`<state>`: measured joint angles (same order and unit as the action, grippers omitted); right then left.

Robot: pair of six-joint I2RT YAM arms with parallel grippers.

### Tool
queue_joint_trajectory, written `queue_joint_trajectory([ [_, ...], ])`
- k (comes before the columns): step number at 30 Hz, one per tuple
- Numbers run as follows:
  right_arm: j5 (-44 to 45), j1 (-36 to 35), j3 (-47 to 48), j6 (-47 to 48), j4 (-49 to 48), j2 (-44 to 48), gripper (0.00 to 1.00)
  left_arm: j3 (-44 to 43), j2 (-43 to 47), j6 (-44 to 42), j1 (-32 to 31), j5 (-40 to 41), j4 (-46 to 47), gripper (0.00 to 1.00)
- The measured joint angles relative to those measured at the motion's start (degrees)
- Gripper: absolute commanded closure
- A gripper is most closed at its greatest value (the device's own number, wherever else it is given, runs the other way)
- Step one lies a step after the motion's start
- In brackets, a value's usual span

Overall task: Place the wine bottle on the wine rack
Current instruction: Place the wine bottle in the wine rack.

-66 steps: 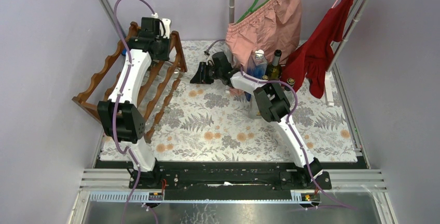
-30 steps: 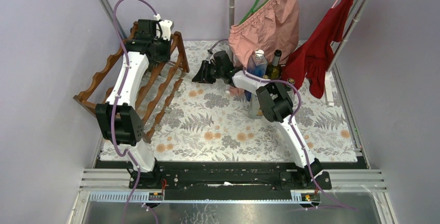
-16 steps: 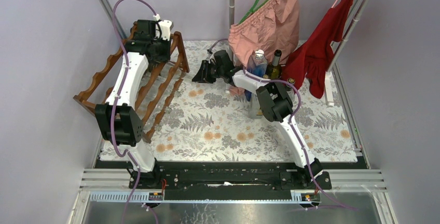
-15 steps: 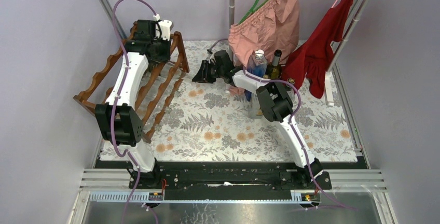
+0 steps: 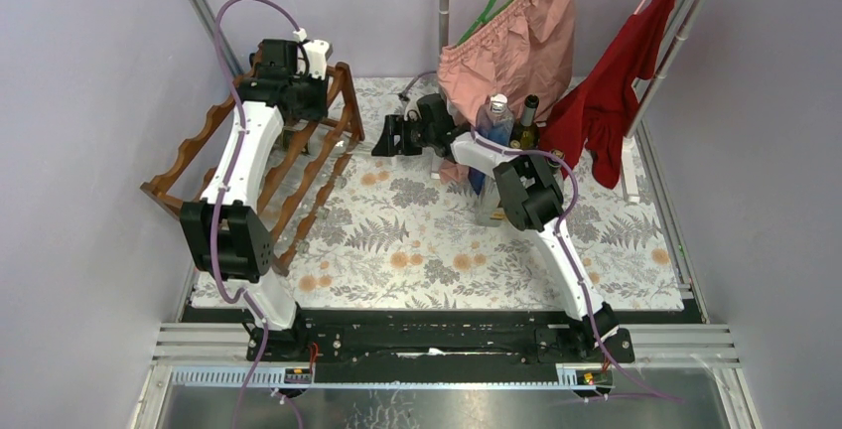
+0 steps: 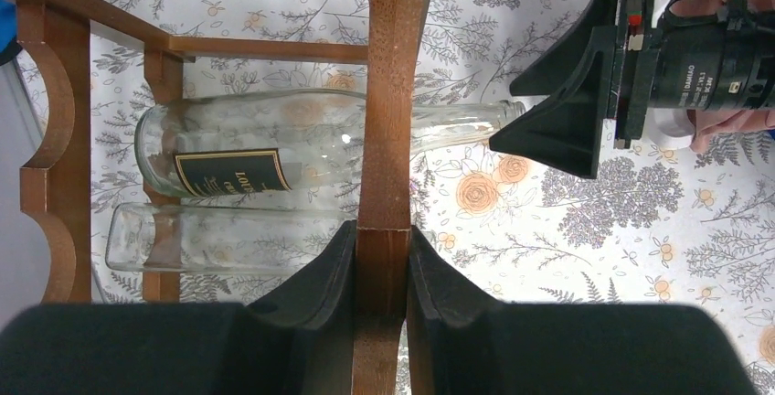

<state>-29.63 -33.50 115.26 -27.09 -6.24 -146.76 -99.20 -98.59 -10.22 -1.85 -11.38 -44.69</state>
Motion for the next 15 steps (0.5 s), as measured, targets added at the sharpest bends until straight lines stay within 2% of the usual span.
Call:
queue_joint_trajectory([
  [15, -9.7, 0.4, -3.5, 13.9, -2.4, 1.2, 0.12, 3.3, 3.0, 0.0, 0.0, -1.6, -0.2, 0.85],
])
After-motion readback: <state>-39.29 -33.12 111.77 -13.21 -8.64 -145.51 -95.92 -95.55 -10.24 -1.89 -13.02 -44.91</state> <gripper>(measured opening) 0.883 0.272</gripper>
